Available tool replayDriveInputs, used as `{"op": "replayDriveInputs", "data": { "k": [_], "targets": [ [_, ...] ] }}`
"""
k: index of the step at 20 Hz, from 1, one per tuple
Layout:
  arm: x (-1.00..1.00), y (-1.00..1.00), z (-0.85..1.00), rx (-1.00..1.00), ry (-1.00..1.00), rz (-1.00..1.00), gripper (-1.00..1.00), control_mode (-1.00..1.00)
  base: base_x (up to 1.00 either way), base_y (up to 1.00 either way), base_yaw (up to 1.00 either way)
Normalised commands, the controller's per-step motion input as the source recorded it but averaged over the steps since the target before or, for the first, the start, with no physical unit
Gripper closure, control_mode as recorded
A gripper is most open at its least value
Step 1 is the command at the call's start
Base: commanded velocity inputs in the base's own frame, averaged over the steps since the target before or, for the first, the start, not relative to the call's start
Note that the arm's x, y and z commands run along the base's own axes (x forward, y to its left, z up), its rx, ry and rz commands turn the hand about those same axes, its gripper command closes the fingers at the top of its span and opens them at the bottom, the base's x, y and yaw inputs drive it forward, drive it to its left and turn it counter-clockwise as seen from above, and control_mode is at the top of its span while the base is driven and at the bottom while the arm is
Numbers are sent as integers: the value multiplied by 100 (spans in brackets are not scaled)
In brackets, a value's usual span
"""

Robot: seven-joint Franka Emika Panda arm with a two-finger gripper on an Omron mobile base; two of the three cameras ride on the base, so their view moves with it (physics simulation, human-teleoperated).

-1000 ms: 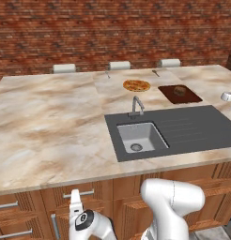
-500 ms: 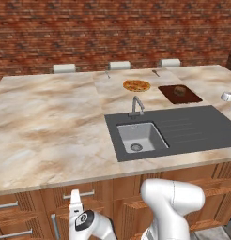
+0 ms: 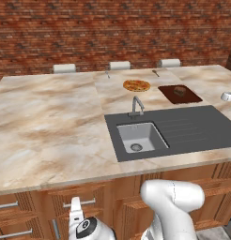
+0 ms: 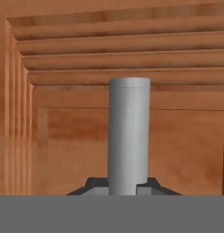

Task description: Take the pizza cutter from the drawer on the left and place it on the dining counter for cutting.

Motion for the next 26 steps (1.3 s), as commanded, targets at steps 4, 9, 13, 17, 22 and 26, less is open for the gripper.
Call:
{"op": "replayDriveInputs", "data": {
  "k": [4,9,13,17,22,26],
  "targets": [
    [-64,3,-21,0,18,0,100,-100,0,0,0],
    [-61,3,-24,0,17,0,100,-100,0,0,0],
    [-58,4,-26,0,16,0,100,-100,0,0,0],
    [-62,2,-28,0,14,0,100,-100,0,0,0],
    [-64,5,-31,0,13,0,100,-100,0,0,0],
    [-67,5,-32,0,13,0,100,-100,0,0,0]
  ]
}}
